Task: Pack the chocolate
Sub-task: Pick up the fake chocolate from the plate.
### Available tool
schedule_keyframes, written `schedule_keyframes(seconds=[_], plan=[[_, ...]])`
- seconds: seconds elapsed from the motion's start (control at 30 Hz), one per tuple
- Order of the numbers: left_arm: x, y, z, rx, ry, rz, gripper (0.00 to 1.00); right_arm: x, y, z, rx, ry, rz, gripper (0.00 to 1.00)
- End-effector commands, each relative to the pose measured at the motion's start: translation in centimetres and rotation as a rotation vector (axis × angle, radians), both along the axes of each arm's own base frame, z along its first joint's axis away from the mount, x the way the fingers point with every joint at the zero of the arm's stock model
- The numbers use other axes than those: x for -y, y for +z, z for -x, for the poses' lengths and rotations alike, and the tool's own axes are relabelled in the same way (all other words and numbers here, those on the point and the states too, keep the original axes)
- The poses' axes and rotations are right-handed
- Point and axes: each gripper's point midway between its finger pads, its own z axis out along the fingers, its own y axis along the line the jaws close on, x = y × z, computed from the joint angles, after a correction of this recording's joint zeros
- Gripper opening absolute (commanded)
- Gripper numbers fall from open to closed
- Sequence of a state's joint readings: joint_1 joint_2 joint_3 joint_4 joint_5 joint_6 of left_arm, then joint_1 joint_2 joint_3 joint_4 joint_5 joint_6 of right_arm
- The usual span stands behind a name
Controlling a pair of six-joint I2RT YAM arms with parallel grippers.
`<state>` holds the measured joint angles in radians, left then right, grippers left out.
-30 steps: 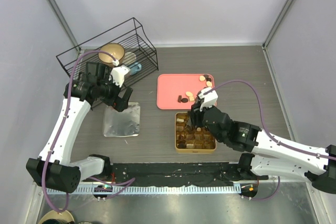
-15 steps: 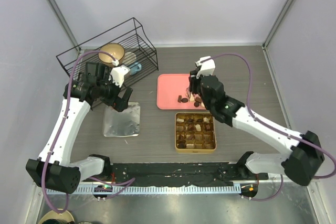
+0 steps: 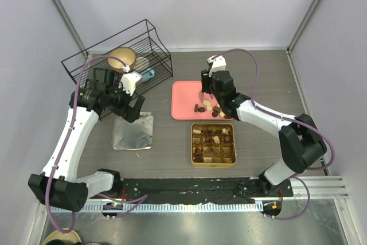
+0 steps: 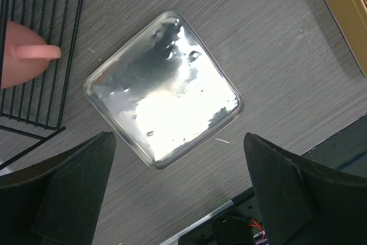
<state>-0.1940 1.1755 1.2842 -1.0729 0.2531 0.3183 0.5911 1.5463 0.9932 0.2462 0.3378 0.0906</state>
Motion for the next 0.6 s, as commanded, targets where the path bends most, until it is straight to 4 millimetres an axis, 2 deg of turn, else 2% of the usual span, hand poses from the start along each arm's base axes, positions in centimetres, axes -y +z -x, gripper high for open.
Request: schedule_keyframes(seconds=[0.0,0.3,0.57], plan=[[-0.2,1.1,-0.1,0.041,0.001,-0.002,1.00,-1.2,4.2,-1.8,0.124,0.022,-0.075,0.52],[-0.5,1.0,0.1,0.048,0.000,-0.017,1.00,-0.6,0.5,-2.2,0.061,0.006,-0.044,0.53],[-0.7,1.1,0.2,0.051,0.000,-0.021,1.00,0.3,-1.9,-2.0,0.024,-0.018,-0.018,0.52]])
